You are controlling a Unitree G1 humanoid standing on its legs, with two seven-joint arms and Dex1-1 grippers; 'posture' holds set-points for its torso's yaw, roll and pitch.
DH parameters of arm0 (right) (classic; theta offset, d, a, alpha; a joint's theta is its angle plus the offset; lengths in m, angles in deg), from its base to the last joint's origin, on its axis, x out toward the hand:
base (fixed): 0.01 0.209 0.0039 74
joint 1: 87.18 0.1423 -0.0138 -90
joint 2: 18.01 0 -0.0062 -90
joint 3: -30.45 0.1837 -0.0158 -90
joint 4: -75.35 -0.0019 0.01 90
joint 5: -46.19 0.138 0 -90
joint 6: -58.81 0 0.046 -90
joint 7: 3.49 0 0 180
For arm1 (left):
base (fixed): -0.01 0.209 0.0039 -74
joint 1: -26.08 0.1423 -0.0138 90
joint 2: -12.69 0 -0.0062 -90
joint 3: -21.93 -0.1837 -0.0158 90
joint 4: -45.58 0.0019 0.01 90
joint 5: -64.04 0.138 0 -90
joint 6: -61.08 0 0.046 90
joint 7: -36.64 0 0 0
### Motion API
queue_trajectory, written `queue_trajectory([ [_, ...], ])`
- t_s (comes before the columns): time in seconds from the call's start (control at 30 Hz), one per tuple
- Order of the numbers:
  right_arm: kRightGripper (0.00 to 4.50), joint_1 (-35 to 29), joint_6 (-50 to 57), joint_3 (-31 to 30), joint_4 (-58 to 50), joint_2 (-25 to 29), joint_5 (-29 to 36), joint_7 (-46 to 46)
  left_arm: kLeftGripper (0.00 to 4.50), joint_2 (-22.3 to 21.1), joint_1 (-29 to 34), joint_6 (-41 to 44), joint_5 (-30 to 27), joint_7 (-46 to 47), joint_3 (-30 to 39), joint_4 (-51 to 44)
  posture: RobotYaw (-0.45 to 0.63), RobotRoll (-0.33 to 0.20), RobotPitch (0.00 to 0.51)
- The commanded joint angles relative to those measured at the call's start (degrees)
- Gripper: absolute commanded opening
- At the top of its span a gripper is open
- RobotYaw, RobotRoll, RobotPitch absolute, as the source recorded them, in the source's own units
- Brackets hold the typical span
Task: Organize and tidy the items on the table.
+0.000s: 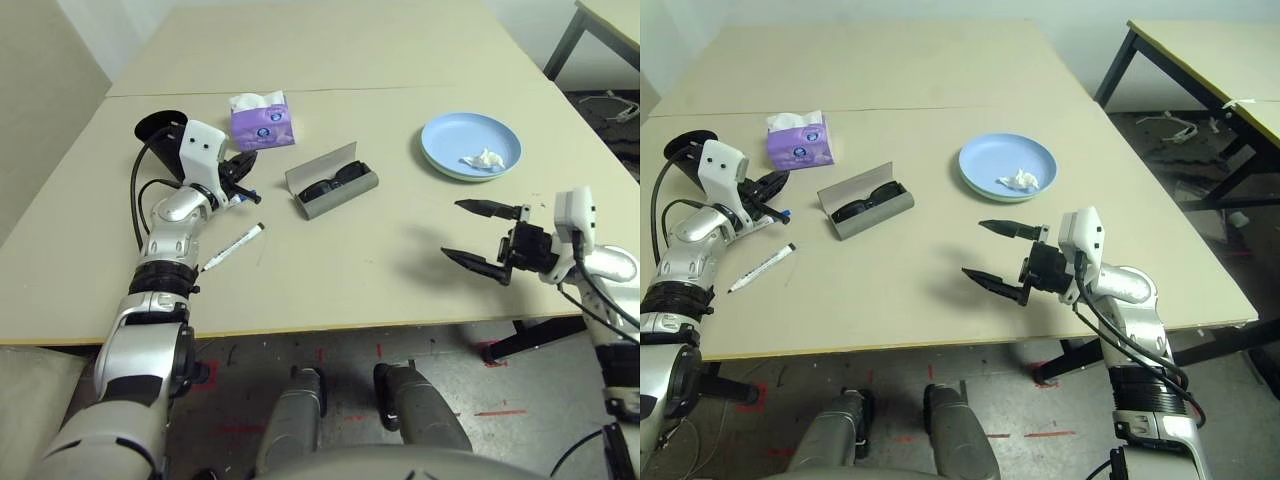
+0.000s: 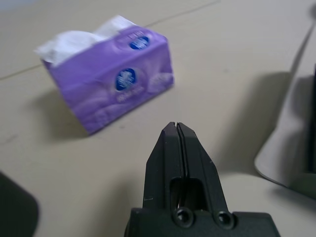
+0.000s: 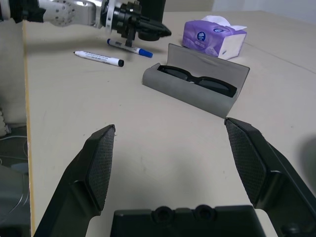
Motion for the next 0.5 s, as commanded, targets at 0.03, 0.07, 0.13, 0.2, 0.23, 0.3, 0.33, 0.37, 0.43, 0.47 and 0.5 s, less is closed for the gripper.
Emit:
queue_trajectory([
  [0.03,4.50,0.0,0.7,-0.8,-1.7,0.2,0.0,0.9,0.03,1.3,-0.4,-1.5,1.2,-2.2,-1.9,1.1,-0.20,0.000,0.176],
  [0.07,4.50,-0.1,0.7,-0.8,-1.9,0.2,0.0,1.0,0.03,1.5,-0.3,-1.9,1.7,-2.5,-2.4,1.0,-0.20,0.000,0.176],
  [0.13,4.50,-0.2,0.9,-0.7,-2.2,0.2,0.0,1.3,0.03,1.7,0.0,-2.7,2.1,-3.6,-3.4,0.7,-0.21,0.000,0.179],
  [0.2,4.50,-0.8,1.0,-0.8,-2.7,0.2,0.0,1.6,0.03,2.1,0.9,-3.6,2.5,-5.5,-4.5,-0.3,-0.21,0.000,0.179],
  [0.23,4.50,-1.0,1.1,-0.8,-2.9,0.2,0.0,1.7,0.03,2.2,1.3,-3.9,2.5,-6.5,-5.0,-0.9,-0.21,0.000,0.179],
  [0.3,4.50,-1.1,1.3,-0.9,-3.2,0.3,-0.1,1.9,0.03,2.1,2.4,-4.6,3.1,-8.1,-6.1,-2.1,-0.21,0.000,0.179],
  [0.33,4.50,-1.2,1.3,-0.8,-3.2,0.3,-0.1,2.0,0.03,1.9,3.1,-4.9,3.2,-8.9,-6.6,-2.8,-0.21,0.000,0.179],
  [0.37,4.50,-1.2,1.3,-0.9,-3.1,0.3,-0.1,2.1,0.03,1.7,3.8,-5.2,3.4,-9.8,-7.1,-3.6,-0.21,0.000,0.180],
  [0.43,4.50,-0.9,1.3,-1.0,-2.9,0.1,-0.3,2.3,0.03,0.2,5.9,-7.5,5.6,-11.2,-9.2,-5.4,-0.21,0.000,0.182],
  [0.47,4.50,-0.8,1.2,-1.2,-2.8,0.1,-0.4,2.4,0.03,-0.5,6.8,-8.6,6.7,-11.8,-10.2,-6.1,-0.20,0.000,0.183],
  [0.5,4.50,-0.8,1.2,-1.3,-2.6,0.0,-0.4,2.5,0.03,-1.1,7.6,-9.3,7.3,-12.2,-10.9,-6.5,-0.20,0.000,0.183],
])
